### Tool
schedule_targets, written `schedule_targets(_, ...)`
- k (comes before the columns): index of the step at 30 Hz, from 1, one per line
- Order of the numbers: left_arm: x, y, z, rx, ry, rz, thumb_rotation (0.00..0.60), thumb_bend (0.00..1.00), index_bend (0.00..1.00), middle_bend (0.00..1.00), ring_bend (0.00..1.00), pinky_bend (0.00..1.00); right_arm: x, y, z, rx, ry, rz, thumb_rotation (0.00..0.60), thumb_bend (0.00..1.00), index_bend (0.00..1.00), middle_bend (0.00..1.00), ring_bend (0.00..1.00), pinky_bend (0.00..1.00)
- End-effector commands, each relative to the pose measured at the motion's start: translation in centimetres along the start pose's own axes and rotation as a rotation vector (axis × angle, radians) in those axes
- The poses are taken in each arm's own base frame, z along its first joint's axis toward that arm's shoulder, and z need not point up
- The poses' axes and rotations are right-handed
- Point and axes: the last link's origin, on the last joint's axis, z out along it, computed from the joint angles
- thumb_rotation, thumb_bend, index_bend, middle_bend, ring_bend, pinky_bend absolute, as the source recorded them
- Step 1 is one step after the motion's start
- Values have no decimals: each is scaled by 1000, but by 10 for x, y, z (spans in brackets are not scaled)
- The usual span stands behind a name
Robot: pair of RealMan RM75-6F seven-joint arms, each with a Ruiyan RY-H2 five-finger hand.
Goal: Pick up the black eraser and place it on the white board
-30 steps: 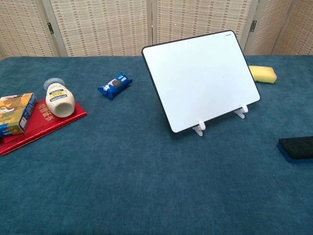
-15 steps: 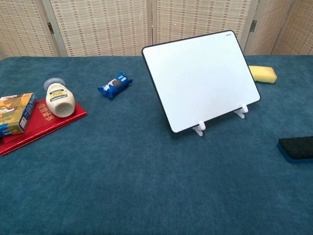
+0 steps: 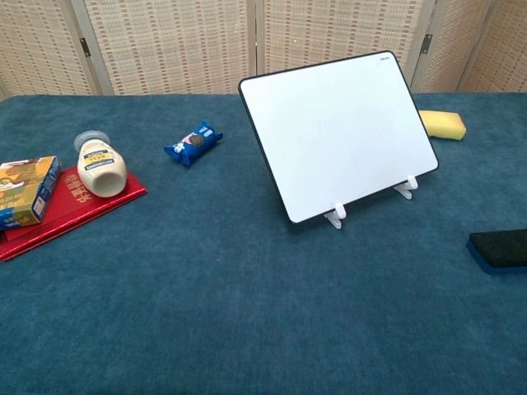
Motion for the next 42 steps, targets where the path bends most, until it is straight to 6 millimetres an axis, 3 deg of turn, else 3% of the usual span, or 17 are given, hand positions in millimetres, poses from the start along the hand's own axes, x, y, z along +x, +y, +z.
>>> schedule_targets(1,-1,0,3,-7,-8,5,600,249,91,175,199,111,-2,-7,19,4,-29,22,600,184,214,0,0,93)
schedule_targets(13,2,-4,14,-21,-13,-23,600,249,87,130,197,144,-9,-29,50,18,-82,26,600,184,267,0,5,97)
schedule_targets(27,9,-11,17,-38,-3,-60,600,250,87,123,196,141,-21,-45,69,-7,-129,-14,600,184,288,0,10,100)
schedule_targets(33,12,-14,17,-21,32,-55,600,254,81,23,174,141,-21,-49,78,-23,-123,-6,600,183,377,4,32,122)
schedule_targets(42,16,-18,13,-3,74,-36,600,261,80,14,174,138,-24,-61,90,-48,-43,-19,600,184,554,106,123,229)
